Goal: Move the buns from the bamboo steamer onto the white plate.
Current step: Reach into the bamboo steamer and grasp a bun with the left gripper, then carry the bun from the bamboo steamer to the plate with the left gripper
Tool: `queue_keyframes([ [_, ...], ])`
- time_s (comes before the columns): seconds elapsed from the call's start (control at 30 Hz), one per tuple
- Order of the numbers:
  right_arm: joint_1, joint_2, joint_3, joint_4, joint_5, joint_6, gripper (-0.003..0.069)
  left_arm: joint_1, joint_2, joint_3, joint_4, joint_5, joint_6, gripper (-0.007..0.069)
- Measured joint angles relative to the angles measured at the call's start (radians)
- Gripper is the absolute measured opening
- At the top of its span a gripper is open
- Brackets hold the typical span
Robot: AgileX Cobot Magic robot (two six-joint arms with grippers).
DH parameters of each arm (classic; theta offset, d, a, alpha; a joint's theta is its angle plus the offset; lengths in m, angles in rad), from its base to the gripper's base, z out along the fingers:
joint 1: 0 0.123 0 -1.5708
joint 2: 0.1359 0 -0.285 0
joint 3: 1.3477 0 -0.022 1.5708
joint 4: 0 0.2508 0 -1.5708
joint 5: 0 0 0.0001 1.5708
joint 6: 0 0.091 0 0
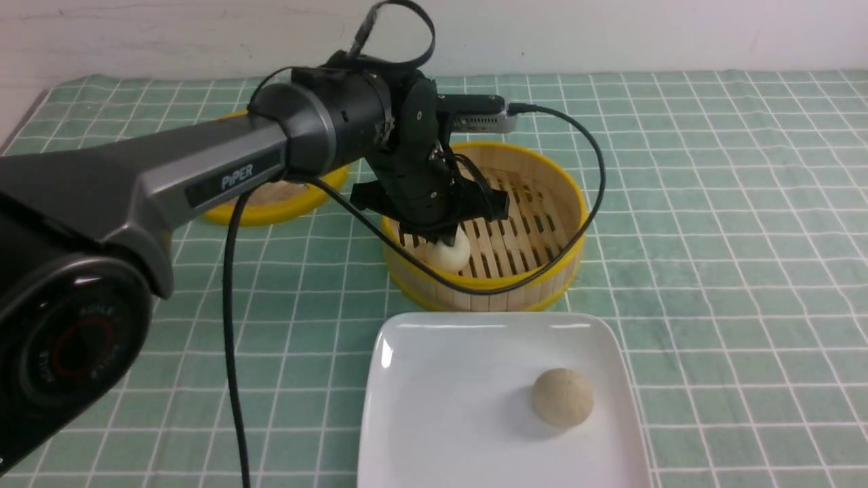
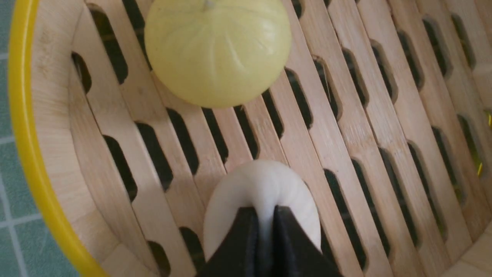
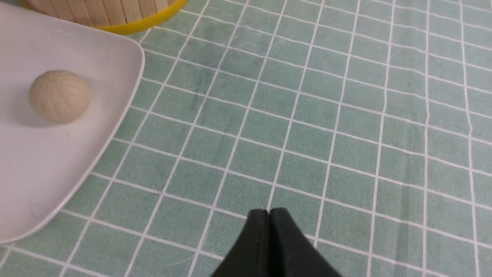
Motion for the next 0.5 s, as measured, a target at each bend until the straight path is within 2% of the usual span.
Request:
queue_keyframes([
  [0.1,0.000,0.000,0.000,0.000,0.000,0.000,0.0006,0.000,-0.048,-0.027,-0.015,0.081,0.014,0.0029],
  [0.3,0.000,0.000,0.000,0.000,-0.008,0.000,0.0013,0.000,-0.279,-0.077,-0.038,0.291,0.117,0.0029],
  [0.5,0.000,0.000,0.000,0.000,-0.016,0.000,0.0014,0.000,-0.410,-0.025,-0.082,0.448,0.161,0.0029],
])
